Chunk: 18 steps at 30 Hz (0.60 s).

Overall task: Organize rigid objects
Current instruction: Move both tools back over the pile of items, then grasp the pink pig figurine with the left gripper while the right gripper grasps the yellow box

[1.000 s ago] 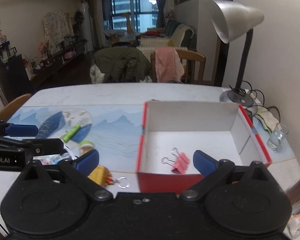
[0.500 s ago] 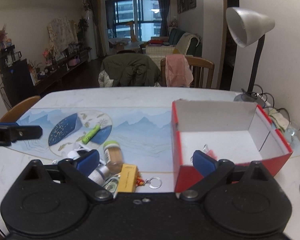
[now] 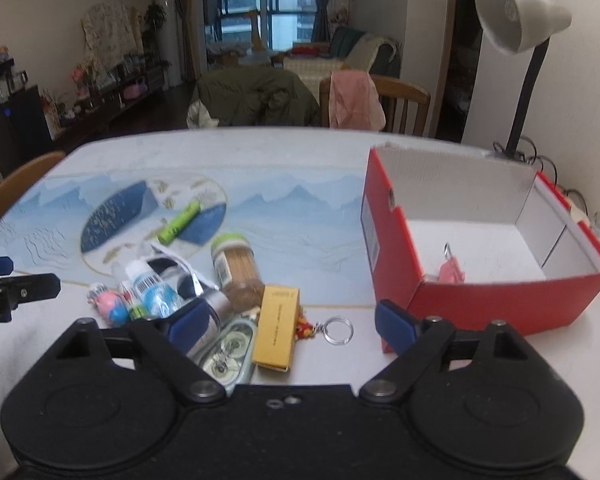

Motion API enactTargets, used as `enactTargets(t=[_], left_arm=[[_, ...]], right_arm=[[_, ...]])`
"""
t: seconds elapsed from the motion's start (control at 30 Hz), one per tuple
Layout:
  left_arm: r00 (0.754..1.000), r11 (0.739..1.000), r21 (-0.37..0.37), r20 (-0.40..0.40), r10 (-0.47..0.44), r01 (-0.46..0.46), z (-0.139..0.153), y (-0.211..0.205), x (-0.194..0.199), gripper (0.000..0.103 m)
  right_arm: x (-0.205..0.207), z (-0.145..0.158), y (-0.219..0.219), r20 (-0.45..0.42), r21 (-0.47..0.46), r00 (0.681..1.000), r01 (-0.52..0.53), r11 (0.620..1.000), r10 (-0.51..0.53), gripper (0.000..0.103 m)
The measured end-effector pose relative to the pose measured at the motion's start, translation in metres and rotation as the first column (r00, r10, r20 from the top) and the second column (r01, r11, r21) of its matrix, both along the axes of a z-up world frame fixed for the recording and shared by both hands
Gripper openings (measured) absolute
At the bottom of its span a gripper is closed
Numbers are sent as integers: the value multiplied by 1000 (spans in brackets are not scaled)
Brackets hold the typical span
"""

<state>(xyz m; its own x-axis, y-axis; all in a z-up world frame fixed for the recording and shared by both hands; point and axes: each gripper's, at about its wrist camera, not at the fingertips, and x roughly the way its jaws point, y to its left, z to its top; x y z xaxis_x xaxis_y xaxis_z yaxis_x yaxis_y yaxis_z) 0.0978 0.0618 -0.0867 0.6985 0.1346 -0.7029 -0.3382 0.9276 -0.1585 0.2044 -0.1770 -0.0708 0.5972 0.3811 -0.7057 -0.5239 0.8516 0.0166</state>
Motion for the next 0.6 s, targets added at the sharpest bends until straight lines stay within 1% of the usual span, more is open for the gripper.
enactTargets(t=[0.07, 0.2, 0.27, 0.33, 0.5, 0.6], left_arm=[[1000, 1000, -10, -22, -6, 6, -10, 2, 1, 103], [998, 999, 27, -56, -35, 36, -29, 2, 13, 103], [997, 999, 7, -71, -39, 39, -38, 4, 19, 103], [995, 998, 2, -84, -54, 55, -47, 5, 25, 103], [991, 993, 43, -82, -109, 113, -55, 4, 37, 103], [987, 988, 58, -86, -137, 143, -58, 4, 44, 103]], right_arm=[[3, -9, 4, -20, -13, 1000, 4, 1000, -5, 84], [11, -25, 12, -58, -47, 998, 4, 999, -7, 80], [14, -31, 15, -69, -57, 998, 4, 998, -8, 77], [17, -35, 18, -79, -65, 997, 3, 998, -8, 76], [28, -45, 23, -115, -74, 993, 10, 997, -19, 71], [33, -49, 25, -135, -75, 991, 15, 997, -25, 65]])
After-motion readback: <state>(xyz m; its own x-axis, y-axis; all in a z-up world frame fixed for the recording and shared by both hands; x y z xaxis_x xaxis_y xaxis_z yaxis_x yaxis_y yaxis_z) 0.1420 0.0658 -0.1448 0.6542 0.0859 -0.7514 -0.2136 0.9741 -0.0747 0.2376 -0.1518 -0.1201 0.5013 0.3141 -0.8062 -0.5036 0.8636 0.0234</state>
